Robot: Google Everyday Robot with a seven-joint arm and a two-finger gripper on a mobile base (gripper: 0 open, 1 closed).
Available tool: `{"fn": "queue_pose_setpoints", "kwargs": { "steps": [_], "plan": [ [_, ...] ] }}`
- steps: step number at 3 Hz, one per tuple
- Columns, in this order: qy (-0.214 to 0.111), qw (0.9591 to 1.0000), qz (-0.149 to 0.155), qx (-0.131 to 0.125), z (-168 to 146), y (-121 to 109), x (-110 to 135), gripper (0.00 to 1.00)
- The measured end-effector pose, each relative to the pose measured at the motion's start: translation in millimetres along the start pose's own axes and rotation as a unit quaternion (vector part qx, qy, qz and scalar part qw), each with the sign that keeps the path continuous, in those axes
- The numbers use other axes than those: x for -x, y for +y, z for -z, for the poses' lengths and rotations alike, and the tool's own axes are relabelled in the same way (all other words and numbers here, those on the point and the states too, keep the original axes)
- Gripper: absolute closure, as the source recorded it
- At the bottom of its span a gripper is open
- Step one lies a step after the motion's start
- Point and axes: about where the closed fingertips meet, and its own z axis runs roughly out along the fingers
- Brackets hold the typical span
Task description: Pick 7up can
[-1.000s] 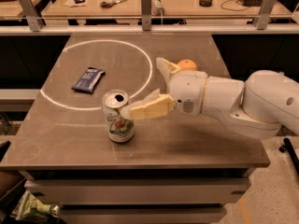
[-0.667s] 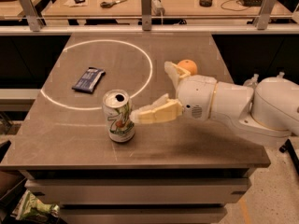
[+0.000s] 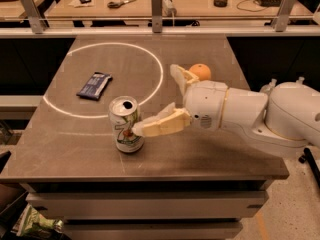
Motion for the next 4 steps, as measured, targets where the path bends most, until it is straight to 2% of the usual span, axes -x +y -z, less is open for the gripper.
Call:
{"fn": "queue_pose_setpoints", "kwargs": {
  "steps": [1,2,3,4],
  "plan": [
    [-0.001,0.9998,0.019,0.006,-16.5,18.1,4.3,0.00],
    [-0.006,0.9997,0.024,0.008,-30.7,37.1,-2.5,0.00],
    [-0.010,0.9998,0.015,0.009,-42.2,53.0,-16.4,0.00],
    [-0.009,0.9997,0.017,0.011,-44.6,55.8,-15.5,0.17]
  ]
}}
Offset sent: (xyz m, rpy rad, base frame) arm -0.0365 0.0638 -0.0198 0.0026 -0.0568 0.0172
